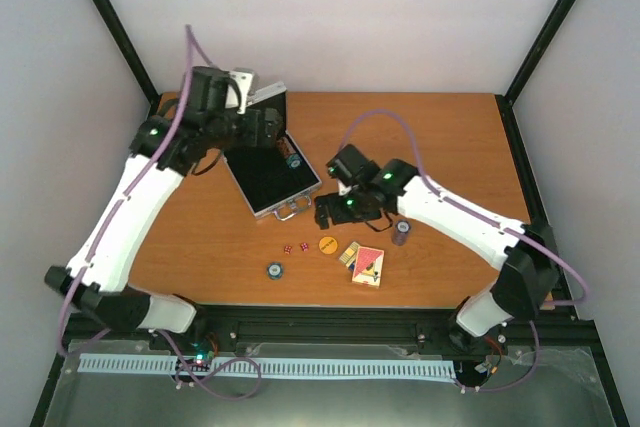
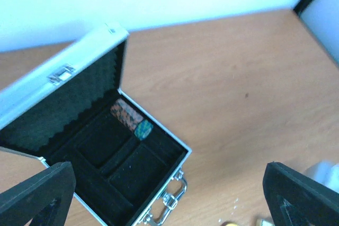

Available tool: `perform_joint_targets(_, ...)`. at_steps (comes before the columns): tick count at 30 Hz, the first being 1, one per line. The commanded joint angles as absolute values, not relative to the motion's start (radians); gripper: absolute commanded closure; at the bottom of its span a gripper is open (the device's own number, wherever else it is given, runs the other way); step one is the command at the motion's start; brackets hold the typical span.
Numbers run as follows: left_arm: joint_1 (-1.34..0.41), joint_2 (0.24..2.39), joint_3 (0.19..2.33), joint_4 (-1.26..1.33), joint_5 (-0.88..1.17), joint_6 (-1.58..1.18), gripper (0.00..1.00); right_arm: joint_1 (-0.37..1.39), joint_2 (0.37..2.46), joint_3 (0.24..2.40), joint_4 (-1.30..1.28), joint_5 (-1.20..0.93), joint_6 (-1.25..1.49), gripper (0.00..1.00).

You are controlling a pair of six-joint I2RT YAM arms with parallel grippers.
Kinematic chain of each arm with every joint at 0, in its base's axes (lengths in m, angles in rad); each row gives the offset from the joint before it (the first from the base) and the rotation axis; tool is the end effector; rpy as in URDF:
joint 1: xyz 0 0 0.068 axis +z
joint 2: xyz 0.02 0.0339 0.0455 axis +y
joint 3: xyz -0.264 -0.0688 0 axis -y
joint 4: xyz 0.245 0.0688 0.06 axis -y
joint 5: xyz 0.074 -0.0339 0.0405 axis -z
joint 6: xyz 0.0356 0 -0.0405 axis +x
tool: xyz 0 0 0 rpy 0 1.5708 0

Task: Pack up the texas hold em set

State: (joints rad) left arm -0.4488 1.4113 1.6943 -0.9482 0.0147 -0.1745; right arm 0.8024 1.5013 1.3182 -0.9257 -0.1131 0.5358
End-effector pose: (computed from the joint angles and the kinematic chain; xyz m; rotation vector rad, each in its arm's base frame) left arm 0.2546 -0.1232 0.4325 0.3170 2.2374 -0.3529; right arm 0.2072 0.2201 0.2933 -0.4090 2.7700 0.5328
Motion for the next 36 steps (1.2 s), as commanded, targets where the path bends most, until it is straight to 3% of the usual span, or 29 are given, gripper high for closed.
perform_joint_targets(1,-0.442,1.281,1.785,-0.970,-0.076,-0.310,0.00,0.931,1.595,1.393,-0.931,-0.037,0.603,0.00)
perform_joint_targets(7,-0.442,1.139,1.799,-0.913,-0.027,-0.386,0.00,1.094,1.766,1.519,-0.924,-0.021,0.642,0.01)
perform_joint_targets(17,-0.442,1.068,1.807,-0.986,0.096,-0.413,0.00,1.257,1.983,1.708,-0.946,-0.011,0.722,0.12)
perform_joint_targets(25,-0.442,1.040,1.784,-1.006,0.143,-0.391,0.00,1.276,2.057,1.719,-0.934,0.001,0.796,0.21)
perform_joint_targets(36,-0.442,0.998,1.760,-1.031,0.156,-0.372,0.00,1.271,2.166,1.800,-0.963,0.025,0.807,0.26)
